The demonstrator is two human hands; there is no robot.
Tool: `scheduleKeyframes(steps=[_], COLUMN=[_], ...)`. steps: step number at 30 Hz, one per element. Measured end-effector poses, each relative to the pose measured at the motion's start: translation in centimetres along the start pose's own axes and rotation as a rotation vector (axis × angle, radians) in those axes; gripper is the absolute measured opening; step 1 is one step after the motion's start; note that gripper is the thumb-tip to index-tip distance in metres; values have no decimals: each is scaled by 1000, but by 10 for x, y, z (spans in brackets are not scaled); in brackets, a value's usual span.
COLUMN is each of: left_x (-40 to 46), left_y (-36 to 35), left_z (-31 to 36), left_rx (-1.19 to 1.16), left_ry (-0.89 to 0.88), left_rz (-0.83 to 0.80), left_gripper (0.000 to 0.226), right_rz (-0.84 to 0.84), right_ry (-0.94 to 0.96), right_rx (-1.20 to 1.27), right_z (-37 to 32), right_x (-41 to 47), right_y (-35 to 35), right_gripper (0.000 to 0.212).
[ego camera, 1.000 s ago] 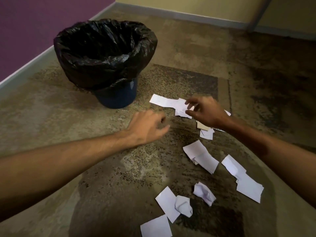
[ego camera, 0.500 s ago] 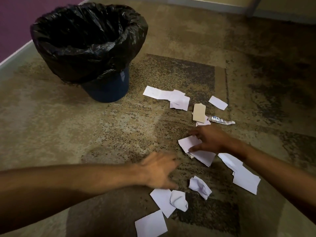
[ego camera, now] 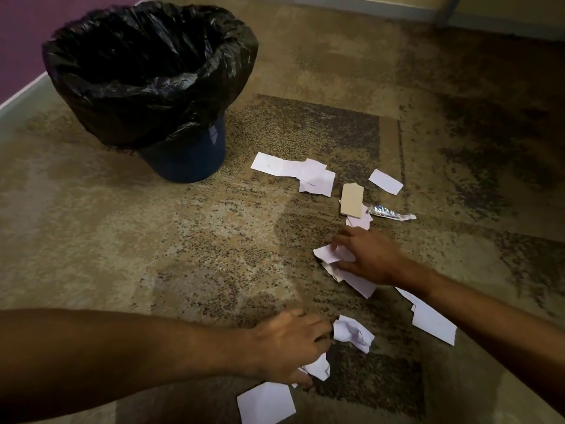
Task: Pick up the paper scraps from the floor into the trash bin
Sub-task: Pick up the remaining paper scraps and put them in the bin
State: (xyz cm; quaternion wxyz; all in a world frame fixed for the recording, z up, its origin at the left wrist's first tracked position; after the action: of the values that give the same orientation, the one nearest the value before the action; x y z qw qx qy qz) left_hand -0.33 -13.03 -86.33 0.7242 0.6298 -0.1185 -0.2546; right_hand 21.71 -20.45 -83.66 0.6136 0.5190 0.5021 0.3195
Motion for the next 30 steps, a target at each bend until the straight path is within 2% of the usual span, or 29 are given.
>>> scheduleKeyframes(steps=[6,8,10,13,14,16,18,21,24,27,30], left_x=[-3,-5,-7,-10,-12,-15,-16,-18,-20,-25,-28], left_y=[4,12,14,9,9,8,5,3,5,3,-2], left_z=[-4,-10,-14,-19,-19,-19,-16,-12,-14,-20,-22], left_rx=[-74,-139,-174,-149,-149,-155,-124,-97,-63,-85,-111], left_ry=[35,60,88,112,102,61,33,54,23,-29,-59], left_rz=[132,195,211,170,157,146,167,166,150,139,120], left_gripper=[41,39,39,46,48,51,57,67,56,42,39], right_rz=[243,266,212,55,9,-17,-2,-35,-133,-136,-130], right_ry=[70,93,118,153,156,145,107,36,33,35,33], right_rx=[-90,-141,-194,-204,-200,-179,-81,7,-23,-32,-20], right_z=[10,13,16,20,21,20,19,21,24,23,19], right_x=[-5,-11,-16,-24,-26,-28,-28,-27,-24,-19,-14], right_y=[7,8,6,-2,-4,-4,-1,-3,-9,-9,-6], right_gripper=[20,23,36,40,48,69,81,71,74,79,74])
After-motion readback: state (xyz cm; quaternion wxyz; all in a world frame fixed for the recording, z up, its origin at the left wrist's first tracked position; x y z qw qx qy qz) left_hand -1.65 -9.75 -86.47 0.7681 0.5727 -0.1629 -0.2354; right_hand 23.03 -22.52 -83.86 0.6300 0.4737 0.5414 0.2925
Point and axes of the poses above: each hand's wrist, its own x-axis towards the middle knuckle, its own y-axis out of the back of the hand, z = x × y, the point moved 1 cm from there along x, towards the middle knuckle, and after that the axes turned 2 degrees about -x, right-handed, at the moved point
